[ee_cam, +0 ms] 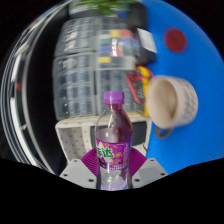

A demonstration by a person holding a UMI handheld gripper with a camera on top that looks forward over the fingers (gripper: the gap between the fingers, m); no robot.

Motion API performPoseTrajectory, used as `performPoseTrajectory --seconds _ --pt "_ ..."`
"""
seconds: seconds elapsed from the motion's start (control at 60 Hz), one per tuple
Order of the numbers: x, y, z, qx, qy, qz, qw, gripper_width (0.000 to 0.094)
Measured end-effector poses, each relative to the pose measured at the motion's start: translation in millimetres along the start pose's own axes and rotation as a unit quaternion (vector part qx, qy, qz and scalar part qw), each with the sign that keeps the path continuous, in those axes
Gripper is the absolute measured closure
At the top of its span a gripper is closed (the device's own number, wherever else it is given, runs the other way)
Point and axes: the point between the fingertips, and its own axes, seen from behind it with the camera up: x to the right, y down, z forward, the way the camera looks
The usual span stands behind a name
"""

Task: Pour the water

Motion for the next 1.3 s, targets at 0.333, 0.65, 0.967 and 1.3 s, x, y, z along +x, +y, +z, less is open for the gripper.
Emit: performPoseTrajectory --seconds 0.333,0.65,0.967,1.3 --pt "-96 -124 -43 0.074 0.042 -0.528 0.845 0.0585" --pt "-37 -255 -52 0.127 0.136 -0.683 0.706 0.0581" --pt "50 -304 -44 0.126 0.159 -0.697 0.688 0.0566" --pt "52 -298 -55 0.140 0.137 -0.696 0.691 0.0461"
